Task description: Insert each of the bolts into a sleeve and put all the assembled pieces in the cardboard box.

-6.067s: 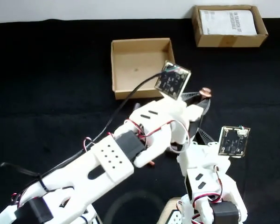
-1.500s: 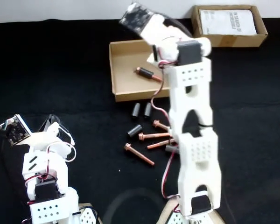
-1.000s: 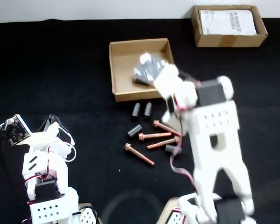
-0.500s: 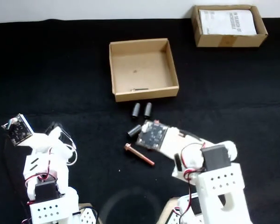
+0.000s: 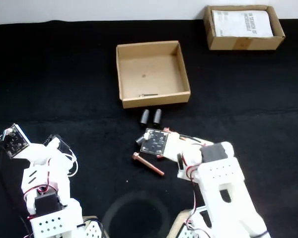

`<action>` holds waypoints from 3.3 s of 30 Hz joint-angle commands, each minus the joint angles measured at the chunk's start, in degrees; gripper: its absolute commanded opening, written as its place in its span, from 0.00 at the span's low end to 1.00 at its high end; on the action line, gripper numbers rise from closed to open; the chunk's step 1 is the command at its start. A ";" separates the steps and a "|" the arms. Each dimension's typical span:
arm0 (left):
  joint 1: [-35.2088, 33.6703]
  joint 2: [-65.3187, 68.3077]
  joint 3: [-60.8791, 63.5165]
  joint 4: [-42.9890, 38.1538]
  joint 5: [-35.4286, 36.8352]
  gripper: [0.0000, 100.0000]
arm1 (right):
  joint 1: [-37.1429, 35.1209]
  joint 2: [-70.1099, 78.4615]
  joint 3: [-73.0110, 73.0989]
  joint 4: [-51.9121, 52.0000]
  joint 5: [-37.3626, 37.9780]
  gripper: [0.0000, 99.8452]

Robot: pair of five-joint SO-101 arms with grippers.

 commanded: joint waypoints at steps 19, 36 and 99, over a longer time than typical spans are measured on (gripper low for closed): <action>-0.75 -0.66 1.01 -1.93 0.00 0.01 | -0.04 40.04 -22.37 -1.98 -4.31 0.18; -0.75 -0.66 1.01 -2.02 0.00 0.01 | 5.41 55.52 -34.24 3.38 -3.96 0.18; 29.93 26.42 -32.57 9.14 -15.03 0.01 | 8.66 -28.09 -12.79 29.67 -30.42 0.01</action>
